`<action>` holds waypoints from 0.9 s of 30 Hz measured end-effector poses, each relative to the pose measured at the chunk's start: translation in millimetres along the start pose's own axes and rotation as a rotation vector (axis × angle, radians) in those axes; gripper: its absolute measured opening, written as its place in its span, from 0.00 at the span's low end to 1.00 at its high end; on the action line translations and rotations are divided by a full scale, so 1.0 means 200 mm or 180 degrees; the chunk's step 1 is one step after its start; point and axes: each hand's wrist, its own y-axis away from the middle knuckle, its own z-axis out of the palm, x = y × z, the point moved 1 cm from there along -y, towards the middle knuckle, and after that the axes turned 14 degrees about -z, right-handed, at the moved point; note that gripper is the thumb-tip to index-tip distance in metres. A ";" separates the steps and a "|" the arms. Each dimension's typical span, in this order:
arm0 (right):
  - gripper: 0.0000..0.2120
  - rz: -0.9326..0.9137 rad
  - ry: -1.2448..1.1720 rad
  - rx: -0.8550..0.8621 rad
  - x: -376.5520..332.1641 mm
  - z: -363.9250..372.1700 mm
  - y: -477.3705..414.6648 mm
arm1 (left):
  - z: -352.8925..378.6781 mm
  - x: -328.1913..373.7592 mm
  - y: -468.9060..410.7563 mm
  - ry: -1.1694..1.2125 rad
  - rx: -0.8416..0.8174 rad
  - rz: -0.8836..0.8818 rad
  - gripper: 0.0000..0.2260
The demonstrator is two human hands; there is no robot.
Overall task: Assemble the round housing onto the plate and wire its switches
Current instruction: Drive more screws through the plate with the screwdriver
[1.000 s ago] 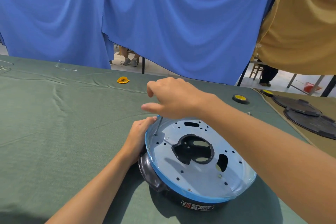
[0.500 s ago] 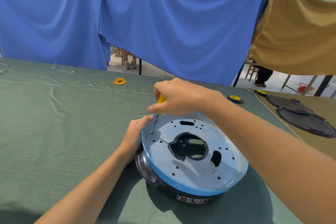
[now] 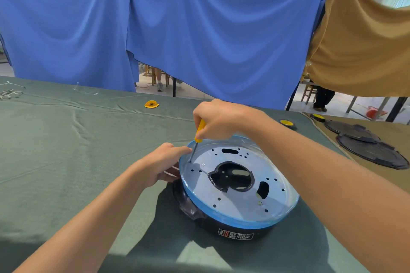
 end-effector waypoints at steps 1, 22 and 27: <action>0.10 0.0030 0.0007 0.0140 0.00 0.01 0.00 | 0.00 0.00 0.00 -0.0062 0.0010 0.0001 0.13; 0.10 0.0069 -0.0055 0.0209 -0.01 0.02 -0.04 | 0.04 0.04 -0.03 -0.0343 0.0444 -0.0172 0.06; 0.10 -0.0186 0.0034 0.0648 -0.02 0.02 -0.06 | 0.04 0.04 -0.02 -0.0328 0.0423 -0.0177 0.03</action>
